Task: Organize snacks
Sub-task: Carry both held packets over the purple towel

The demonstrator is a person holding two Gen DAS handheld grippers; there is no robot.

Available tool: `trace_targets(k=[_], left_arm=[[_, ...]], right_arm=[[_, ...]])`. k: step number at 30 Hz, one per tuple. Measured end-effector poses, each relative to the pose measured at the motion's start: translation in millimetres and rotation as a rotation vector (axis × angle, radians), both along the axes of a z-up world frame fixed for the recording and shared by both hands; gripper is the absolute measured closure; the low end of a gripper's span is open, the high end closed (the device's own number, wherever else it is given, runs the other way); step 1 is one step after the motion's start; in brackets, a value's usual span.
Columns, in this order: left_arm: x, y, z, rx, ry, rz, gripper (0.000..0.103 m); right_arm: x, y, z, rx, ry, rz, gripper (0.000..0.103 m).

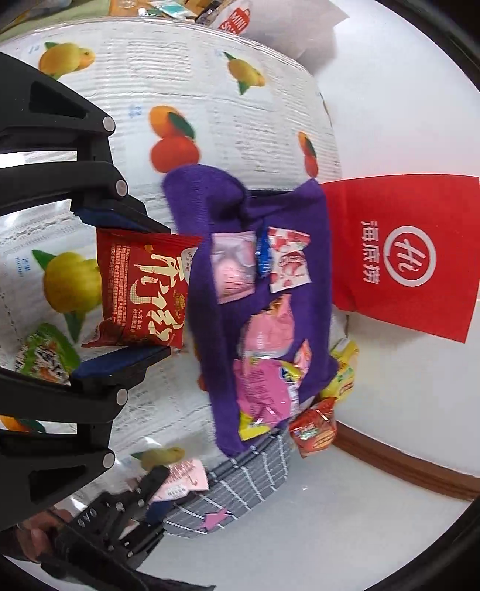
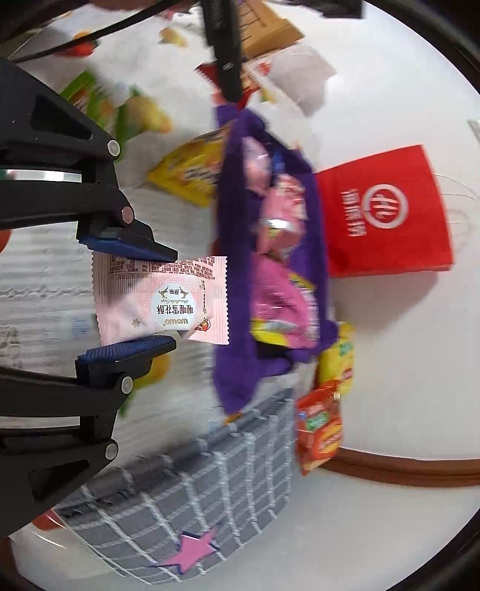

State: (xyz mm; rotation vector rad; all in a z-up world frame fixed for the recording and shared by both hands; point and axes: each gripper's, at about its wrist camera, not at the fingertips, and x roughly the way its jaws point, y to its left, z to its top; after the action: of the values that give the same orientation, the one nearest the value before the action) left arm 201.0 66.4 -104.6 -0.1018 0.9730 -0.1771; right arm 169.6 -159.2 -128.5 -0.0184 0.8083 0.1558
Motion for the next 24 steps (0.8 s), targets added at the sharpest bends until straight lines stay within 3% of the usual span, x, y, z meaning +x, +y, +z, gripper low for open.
trace_targets(k=[6, 12, 19, 24], left_arm=[[31.0, 6.6, 21.6, -0.001, -0.026, 0.020, 0.050], [66.9, 11.7, 46.0, -0.030, -0.055, 0.038, 0.050], [103.8, 9.2, 57.1, -0.043, -0.075, 0.047, 0.050], [124.8, 13.8, 44.3, -0.051, -0.062, 0.066, 0.050]], right_arm=[[41.0, 4.2, 49.5, 0.012, -0.053, -0.004, 0.063], [84.6, 12.3, 77.4, -0.027, -0.074, -0.015, 0.063], [120.6, 23.1, 91.6, -0.004, -0.093, 0.017, 0.063], [145.8, 30.4, 79.5, -0.027, -0.069, 0.038, 0.063]])
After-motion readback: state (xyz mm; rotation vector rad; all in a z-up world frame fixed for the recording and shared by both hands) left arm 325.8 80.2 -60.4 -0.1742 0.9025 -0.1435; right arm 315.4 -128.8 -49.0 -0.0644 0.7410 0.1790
